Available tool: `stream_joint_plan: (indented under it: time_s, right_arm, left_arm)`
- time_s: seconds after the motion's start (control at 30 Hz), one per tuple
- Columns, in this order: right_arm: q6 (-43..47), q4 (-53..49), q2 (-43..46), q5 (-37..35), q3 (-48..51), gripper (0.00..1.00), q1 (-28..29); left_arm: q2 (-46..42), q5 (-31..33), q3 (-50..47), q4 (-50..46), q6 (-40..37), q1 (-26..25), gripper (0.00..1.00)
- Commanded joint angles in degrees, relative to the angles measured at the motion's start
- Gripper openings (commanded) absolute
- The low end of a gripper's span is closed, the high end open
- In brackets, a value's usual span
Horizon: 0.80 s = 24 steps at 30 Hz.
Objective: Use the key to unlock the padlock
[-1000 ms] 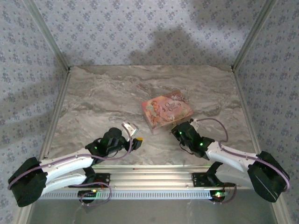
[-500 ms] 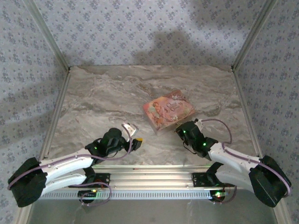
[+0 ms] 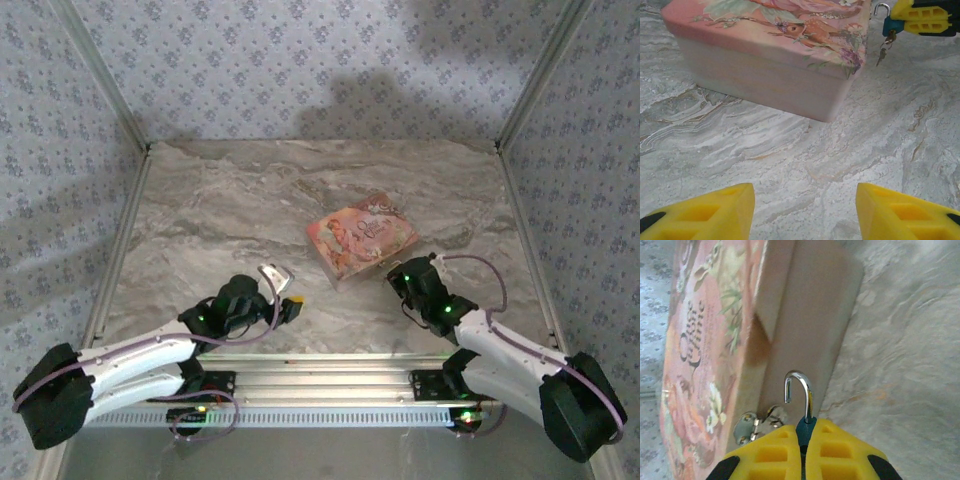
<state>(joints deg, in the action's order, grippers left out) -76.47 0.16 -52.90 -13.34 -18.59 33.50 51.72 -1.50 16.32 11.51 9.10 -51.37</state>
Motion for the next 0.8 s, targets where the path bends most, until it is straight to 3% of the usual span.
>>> stream_joint_plan:
  time_s: [0.0, 0.07, 0.1, 0.13, 0.27, 0.37, 0.53, 0.77]
  right_arm:
    - [3.0, -7.6, 3.1, 0.3, -3.7, 0.0, -1.6]
    - [5.3, -11.1, 5.2, 0.1, -5.8, 0.0, -2.4]
    - [6.8, -12.8, 6.1, -0.3, -7.3, 0.0, -2.6]
    - [8.6, -14.4, 6.6, -0.8, -9.0, 0.0, -2.8]
    - [15.2, -18.3, 3.3, 1.6, -16.8, 0.0, -2.3]
    - [18.9, -19.1, -4.2, 3.0, -23.7, 0.0, 1.6]
    - [26.2, -20.8, -25.7, 5.9, -42.1, 0.0, 11.8]
    - [31.6, -24.2, -60.4, 21.0, -75.3, 0.0, 20.3]
  left_arm:
    - [-3.0, 1.8, 1.3, -3.9, 0.5, 0.4, 0.57]
    - [-5.1, 4.2, 2.6, -7.5, 1.1, 0.5, 0.67]
    - [-6.3, 6.2, 3.6, -10.0, 1.6, 0.6, 0.86]
    - [-7.5, 8.1, 4.8, -12.6, 2.3, 0.8, 0.98]
    - [-10.7, 13.6, 10.5, -23.1, 4.7, 3.3, 0.98]
    - [-11.8, 19.5, 15.2, -32.5, 9.5, 6.5, 0.98]
    - [-13.9, 21.4, 18.8, -42.7, 15.6, 13.1, 0.98]
    - [-20.6, 21.8, 17.4, -48.5, 18.9, 17.7, 0.98]
